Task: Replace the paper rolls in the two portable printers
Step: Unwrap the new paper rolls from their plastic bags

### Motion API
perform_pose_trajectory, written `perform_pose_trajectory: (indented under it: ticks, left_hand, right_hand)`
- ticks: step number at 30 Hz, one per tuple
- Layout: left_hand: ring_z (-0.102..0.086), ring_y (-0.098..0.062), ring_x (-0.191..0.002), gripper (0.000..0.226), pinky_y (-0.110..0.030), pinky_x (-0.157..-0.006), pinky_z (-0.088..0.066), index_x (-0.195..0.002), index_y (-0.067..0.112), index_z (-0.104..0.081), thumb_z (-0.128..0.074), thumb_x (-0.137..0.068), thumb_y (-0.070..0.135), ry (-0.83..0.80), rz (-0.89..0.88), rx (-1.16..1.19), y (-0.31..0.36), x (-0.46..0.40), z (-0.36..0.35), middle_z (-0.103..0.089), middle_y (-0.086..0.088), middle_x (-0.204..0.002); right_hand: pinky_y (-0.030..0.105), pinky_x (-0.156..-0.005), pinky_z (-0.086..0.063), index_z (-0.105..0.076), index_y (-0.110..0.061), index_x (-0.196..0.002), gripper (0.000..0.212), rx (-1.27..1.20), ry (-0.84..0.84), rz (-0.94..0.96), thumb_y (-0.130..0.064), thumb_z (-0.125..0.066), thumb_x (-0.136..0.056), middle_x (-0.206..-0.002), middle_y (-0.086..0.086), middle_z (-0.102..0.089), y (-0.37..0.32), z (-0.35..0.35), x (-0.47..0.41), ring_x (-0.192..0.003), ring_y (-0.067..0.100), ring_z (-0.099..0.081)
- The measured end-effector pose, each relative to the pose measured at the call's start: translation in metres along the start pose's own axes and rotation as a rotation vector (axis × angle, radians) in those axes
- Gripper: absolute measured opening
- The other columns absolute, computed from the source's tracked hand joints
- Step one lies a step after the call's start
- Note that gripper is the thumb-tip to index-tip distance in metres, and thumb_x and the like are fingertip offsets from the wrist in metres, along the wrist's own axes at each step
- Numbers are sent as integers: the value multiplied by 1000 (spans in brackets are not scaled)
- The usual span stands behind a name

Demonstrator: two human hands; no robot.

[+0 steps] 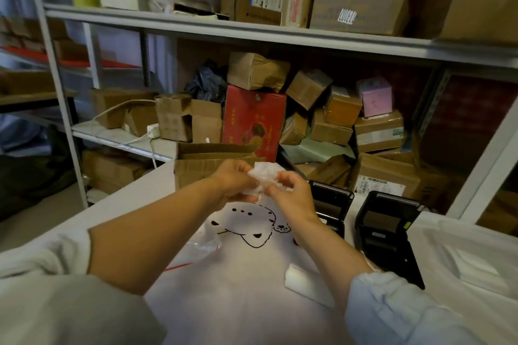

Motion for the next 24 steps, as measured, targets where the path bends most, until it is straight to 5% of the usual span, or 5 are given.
perform_pose_trajectory:
  ticks: [7, 12, 16, 20, 24]
  left_hand:
    - [-62, -19, -89, 15, -28, -68, -56, -102, 13, -58, -56, -90, 4, -172, 152, -176, -20, 4, 3, -60, -8, -103]
    - [-38, -32, -134, 104, -44, -94, -50, -149, 25, -15, -70, -68, 61, -381, 156, -1230, -26, 24, 14, -26, -2, -154]
    - [-56, -25, -110, 89, -33, -99, -37, -147, 10, -26, -58, -80, 61, -476, 367, -1872, -21, 65, 21, -44, -8, -145]
    - [-65, -27, -104, 42, -27, -75, -46, -127, -2, -52, -50, -96, 26, -501, 517, -1637, -47, 79, 24, -61, -13, -128]
    - [-70, -26, -81, 19, -31, -66, -58, -83, 3, -58, -56, -93, 19, -247, 275, -1070, -39, 51, 23, -70, -12, -92]
  right_hand:
    - [37, -75, -50, -61, -21, -82, 22, 300, -115, -28, -35, -77, -75, -86, -5, -61, 20, -19, -7, -82, 17, -57]
    - [26, -68, -41, -62, -24, -84, 8, 653, -9, -143, -31, -65, -83, -94, -2, -64, 40, -14, 10, -87, 21, -58]
    - [31, -87, -44, -56, -27, -127, 38, 682, -118, -196, -28, -61, -89, -130, 1, -55, 40, -29, 21, -117, 24, -54]
    - [33, -83, -46, -50, -29, -131, 43, 703, -28, -55, -37, -60, -89, -132, 2, -47, 17, -29, 29, -114, 24, -55]
    - [34, -71, -55, -66, -24, -81, 33, 393, -71, -14, -52, -51, -91, -85, 0, -69, 4, -33, 32, -73, 19, -65]
Point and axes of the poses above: each hand's wrist, its own x-axis away from the middle knuckle, its own z-axis out of the back of the hand, y = z × x, the point moved 8 cm from there along -x, towards the middle knuckle
